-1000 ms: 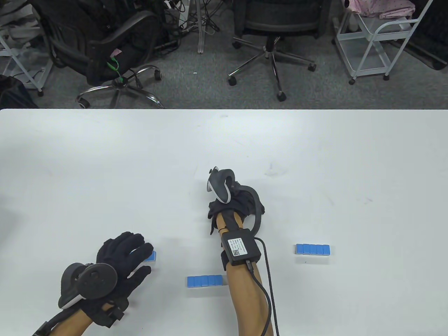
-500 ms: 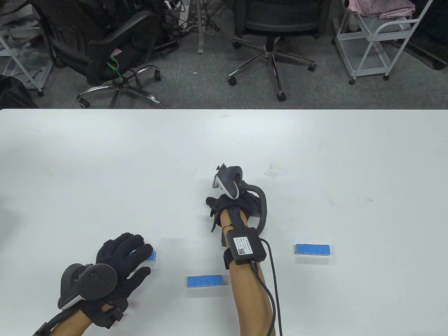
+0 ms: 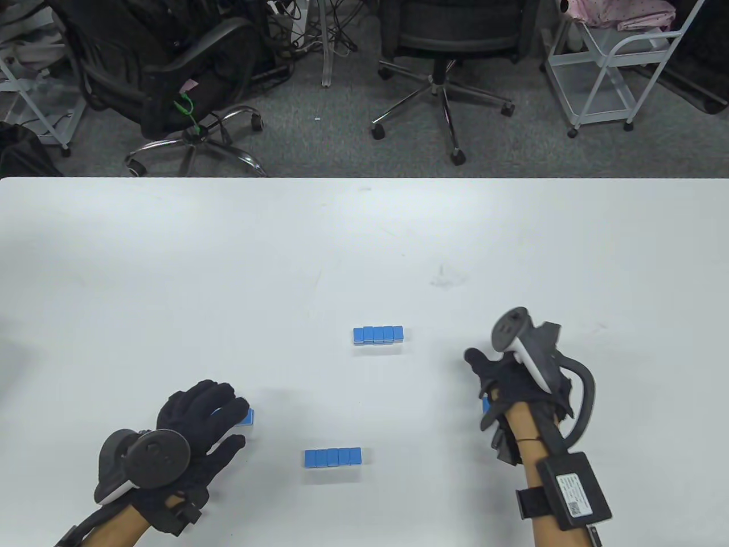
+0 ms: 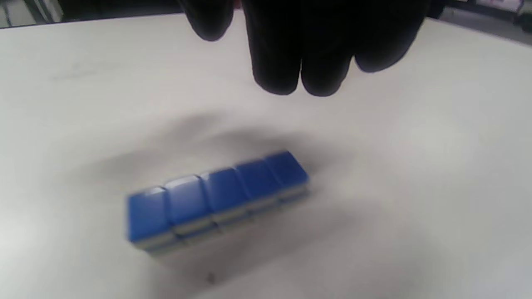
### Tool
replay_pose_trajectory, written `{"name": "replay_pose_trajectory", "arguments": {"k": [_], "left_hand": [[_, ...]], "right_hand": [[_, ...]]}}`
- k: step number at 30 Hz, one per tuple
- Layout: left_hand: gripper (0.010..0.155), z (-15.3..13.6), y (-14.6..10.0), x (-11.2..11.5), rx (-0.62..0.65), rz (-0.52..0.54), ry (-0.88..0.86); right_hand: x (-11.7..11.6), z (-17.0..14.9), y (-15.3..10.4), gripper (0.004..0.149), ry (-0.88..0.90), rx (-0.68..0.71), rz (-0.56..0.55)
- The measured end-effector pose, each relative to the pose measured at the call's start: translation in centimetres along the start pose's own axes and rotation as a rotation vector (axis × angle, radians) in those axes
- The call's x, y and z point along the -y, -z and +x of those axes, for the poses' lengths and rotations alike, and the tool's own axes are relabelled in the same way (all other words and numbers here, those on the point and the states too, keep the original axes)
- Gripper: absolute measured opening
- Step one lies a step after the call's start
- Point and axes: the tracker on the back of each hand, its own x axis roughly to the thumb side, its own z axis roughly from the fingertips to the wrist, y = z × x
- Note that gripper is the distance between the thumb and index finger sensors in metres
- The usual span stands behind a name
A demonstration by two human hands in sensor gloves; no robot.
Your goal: Build mahjong tile wall
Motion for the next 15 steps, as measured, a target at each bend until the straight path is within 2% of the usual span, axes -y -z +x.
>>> {"name": "replay_pose_trajectory", "arguments": {"k": [2, 4, 6, 15], "left_hand": [[0.061, 0.0, 0.1, 0.0, 0.002, 0.001, 0.002], [0.061, -0.3, 0.1, 0.1, -0.02, -0.001, -0.011], [0.061, -0.7, 0.0, 0.3, -0.039, -0.016, -0.039], [0.061, -1.1, 0.1, 0.3, -0.057, -0.02, -0.043]], "right_hand": [[-1.8, -2.0, 1.3, 0.095, 0.032, -0.008, 0.112], [-3.1, -2.8, 2.2, 0.095, 0.084, 0.011, 0.177], [-3.0, -2.6, 2.5, 0.095, 0.069, 0.002, 0.126], [-4.7, -0.9, 3.0, 0.095, -0.058, 0.035, 0.089]]}}
